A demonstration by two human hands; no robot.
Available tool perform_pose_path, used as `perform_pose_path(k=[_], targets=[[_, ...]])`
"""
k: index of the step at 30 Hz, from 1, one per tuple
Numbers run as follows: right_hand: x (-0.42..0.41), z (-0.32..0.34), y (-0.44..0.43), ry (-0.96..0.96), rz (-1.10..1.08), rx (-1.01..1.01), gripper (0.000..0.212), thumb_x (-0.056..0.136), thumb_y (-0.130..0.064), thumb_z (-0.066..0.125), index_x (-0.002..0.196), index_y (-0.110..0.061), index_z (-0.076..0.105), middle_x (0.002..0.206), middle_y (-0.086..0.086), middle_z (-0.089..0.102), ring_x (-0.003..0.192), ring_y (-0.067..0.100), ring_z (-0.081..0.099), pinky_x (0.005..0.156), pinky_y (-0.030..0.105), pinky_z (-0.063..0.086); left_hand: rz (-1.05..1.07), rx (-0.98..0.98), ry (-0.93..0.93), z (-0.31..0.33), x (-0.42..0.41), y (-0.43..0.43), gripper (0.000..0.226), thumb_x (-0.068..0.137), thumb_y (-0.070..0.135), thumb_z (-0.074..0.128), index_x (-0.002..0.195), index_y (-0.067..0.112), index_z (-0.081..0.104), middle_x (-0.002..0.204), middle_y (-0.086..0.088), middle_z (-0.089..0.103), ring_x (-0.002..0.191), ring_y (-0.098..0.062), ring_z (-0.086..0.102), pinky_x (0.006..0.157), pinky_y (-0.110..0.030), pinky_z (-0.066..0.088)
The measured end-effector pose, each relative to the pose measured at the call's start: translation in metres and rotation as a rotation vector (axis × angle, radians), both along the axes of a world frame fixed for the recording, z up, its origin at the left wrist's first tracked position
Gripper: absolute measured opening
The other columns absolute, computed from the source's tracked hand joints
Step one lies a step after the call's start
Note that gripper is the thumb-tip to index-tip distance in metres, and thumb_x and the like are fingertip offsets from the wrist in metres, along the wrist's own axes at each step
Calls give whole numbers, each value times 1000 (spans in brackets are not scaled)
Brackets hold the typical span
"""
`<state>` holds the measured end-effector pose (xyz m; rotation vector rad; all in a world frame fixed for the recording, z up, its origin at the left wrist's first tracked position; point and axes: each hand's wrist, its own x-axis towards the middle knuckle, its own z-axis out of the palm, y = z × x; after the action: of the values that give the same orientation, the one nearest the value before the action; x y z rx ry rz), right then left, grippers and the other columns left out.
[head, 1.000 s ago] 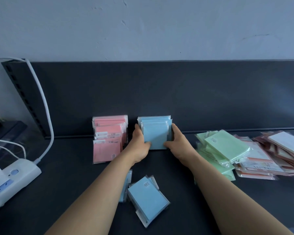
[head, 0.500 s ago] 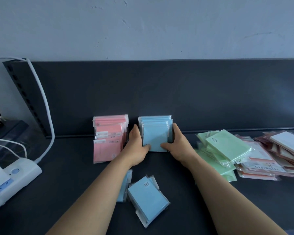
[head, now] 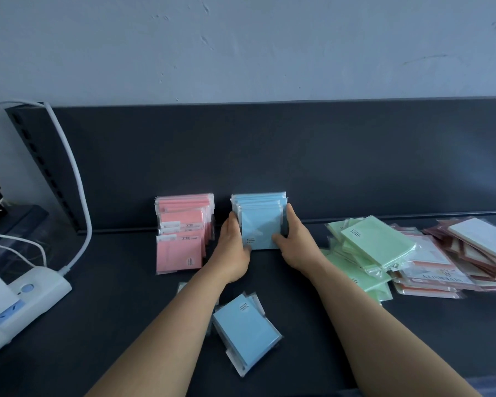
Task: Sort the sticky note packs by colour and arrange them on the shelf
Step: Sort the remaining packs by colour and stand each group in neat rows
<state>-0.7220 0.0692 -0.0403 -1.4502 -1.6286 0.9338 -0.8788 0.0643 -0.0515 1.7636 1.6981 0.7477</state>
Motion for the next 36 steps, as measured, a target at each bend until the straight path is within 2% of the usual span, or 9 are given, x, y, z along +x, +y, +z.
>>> perform_pose_path(k=[3,9,15,18,22,25,29,33,36], targets=[[-1,0,0,-10,-2,-3,67,95,-2,46,151,-23,18,132,-10,43,109,1,42,75,2,32,51,24,-13,0,-2,-1,78,91,8,59,152,24,13,151,-1,30,132,-19,41,104,-29,33],[-2,0,-1,-18,-13,9,68,96,-7,48,152,-23,14,150,-3,35,133,12,37,90,12,28,126,9,12,6,-4,-1,88,90,15,65,155,19,5,158,-3,22,144,-22,25,115,-35,22],[-4,-3,2,-22,-56,67,55,93,-4,48,143,-21,31,131,-7,47,106,4,44,80,13,33,165,45,-1,6,0,-1,82,89,18,66,154,15,15,154,-5,30,140,-22,32,112,-32,27],[-2,-4,3,-2,-52,53,53,93,-6,52,140,-18,34,125,-7,50,105,7,47,81,15,35,161,39,-21,8,-1,-4,83,89,25,67,154,15,16,154,-3,33,139,-22,34,112,-34,29],[-4,-7,4,8,-56,26,62,87,-14,65,140,-20,34,127,-6,55,116,14,54,96,30,46,175,21,-66,9,-5,-4,83,87,30,69,153,16,20,152,0,36,137,-21,37,113,-38,32],[-4,-7,4,-1,-62,26,62,81,-14,71,133,-21,38,121,-6,56,111,13,55,94,30,47,171,28,-70,8,-6,-4,81,84,33,71,150,17,26,149,1,41,134,-20,42,111,-42,37],[-2,-6,4,-2,-60,17,73,82,-11,73,140,-10,30,127,-1,46,107,6,43,87,17,36,175,30,-80,10,-6,-6,79,85,30,71,149,16,27,148,0,42,134,-19,42,110,-41,37],[-3,-7,4,20,-45,30,88,82,-15,74,150,-13,17,149,-1,32,125,4,35,98,17,29,190,22,-67,12,-4,-6,79,88,30,67,151,14,23,152,-2,36,137,-20,37,110,-34,33],[-5,-8,5,27,-45,46,97,85,-22,72,153,-15,4,159,-5,12,145,10,17,115,25,21,197,34,-57,18,-2,-9,67,93,28,61,148,12,28,150,-3,37,136,-21,37,102,-28,32]])
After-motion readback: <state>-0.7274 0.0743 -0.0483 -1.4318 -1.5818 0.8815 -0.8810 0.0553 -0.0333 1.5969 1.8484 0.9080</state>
